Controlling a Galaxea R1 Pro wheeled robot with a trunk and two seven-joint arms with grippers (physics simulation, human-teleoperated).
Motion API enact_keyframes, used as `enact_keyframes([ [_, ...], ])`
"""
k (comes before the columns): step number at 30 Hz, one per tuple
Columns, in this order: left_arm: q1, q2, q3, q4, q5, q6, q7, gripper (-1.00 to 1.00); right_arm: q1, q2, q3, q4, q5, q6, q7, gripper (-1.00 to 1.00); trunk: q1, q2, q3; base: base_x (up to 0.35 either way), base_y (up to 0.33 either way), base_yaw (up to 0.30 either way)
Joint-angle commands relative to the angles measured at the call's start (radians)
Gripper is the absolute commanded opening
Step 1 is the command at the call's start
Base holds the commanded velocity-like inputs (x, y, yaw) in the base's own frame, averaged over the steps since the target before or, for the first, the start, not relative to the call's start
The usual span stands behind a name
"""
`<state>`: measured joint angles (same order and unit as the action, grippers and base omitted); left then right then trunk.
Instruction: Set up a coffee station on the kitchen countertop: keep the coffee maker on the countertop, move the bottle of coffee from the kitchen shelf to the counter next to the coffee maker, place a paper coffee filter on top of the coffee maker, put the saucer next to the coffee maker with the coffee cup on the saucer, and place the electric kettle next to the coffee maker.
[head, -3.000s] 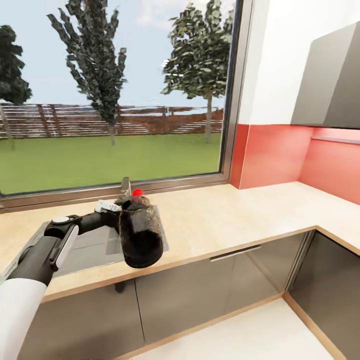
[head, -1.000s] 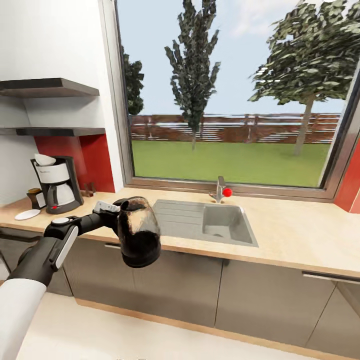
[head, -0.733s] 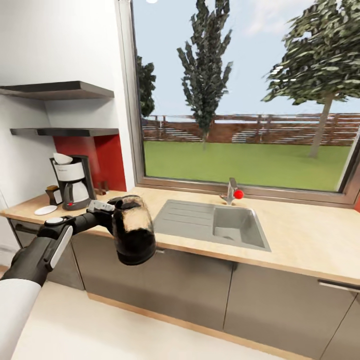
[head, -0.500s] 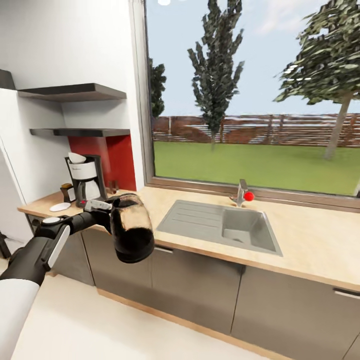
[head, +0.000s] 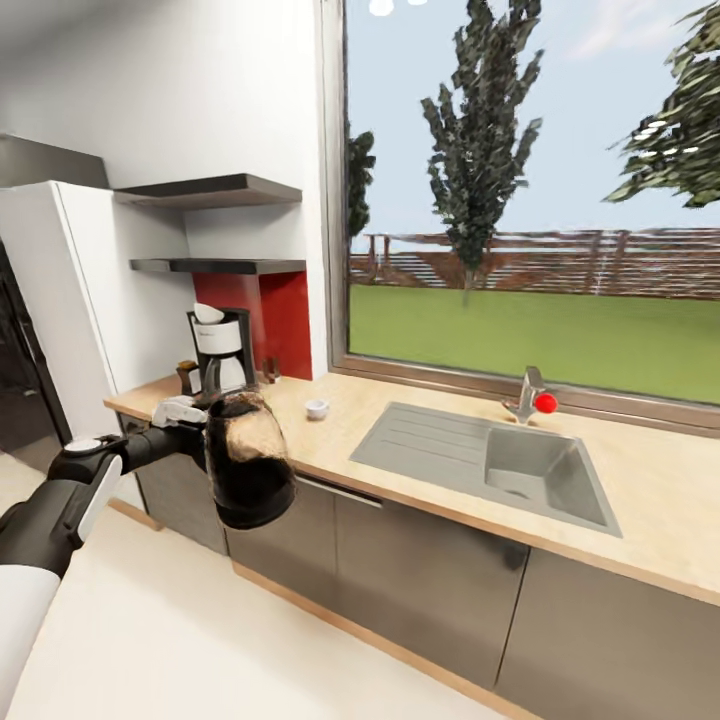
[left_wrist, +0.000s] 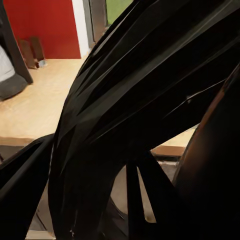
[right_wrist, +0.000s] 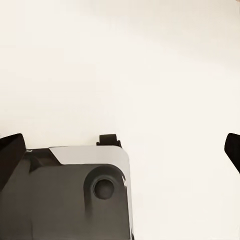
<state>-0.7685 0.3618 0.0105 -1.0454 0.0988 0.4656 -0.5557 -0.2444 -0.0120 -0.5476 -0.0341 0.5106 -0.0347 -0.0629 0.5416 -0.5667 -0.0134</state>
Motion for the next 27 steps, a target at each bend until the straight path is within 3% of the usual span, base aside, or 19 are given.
enact_keyframes([
  [1, 0.004, 0.000, 0.003, -0.001, 0.015, 0.008, -0.001, -1.00, -0.001, 0.000, -0.008, 0.002, 0.010, -0.004, -0.003, 1.00, 0.000, -0.001, -0.001, 0.000, 0.000, 0.267],
  [9, 0.032, 0.001, 0.018, -0.001, 0.013, 0.007, 0.021, -1.00, -0.001, 0.000, -0.008, 0.002, 0.009, -0.004, -0.004, 1.00, 0.000, -0.001, -0.001, 0.000, 0.000, 0.240],
  [12, 0.033, 0.004, 0.027, -0.001, 0.013, 0.010, 0.104, -1.00, -0.001, 0.000, -0.008, 0.002, 0.011, -0.004, -0.004, 1.00, 0.000, -0.001, -0.001, 0.000, 0.000, 0.043],
  [13, 0.032, 0.006, 0.029, -0.002, 0.013, 0.016, 0.190, -1.00, -0.001, 0.000, -0.007, 0.002, 0.011, -0.005, -0.004, 1.00, 0.000, -0.001, -0.001, 0.000, 0.000, 0.003],
  [18, 0.031, 0.004, 0.034, -0.013, 0.014, 0.018, 0.302, -1.00, -0.001, 0.000, -0.007, 0.002, 0.010, -0.005, -0.002, 1.00, 0.000, -0.001, -0.001, 0.000, 0.000, 0.001],
  [24, 0.025, 0.002, 0.031, -0.017, 0.013, 0.033, 0.386, -1.00, -0.001, 0.001, -0.009, 0.002, 0.008, -0.004, -0.002, 1.00, 0.000, -0.001, -0.001, 0.000, 0.000, 0.000],
  [27, 0.030, 0.003, 0.031, -0.019, 0.013, 0.036, 0.387, -1.00, -0.001, 0.001, -0.009, 0.002, 0.008, -0.004, -0.002, 1.00, 0.000, -0.001, -0.001, 0.000, 0.000, 0.000],
])
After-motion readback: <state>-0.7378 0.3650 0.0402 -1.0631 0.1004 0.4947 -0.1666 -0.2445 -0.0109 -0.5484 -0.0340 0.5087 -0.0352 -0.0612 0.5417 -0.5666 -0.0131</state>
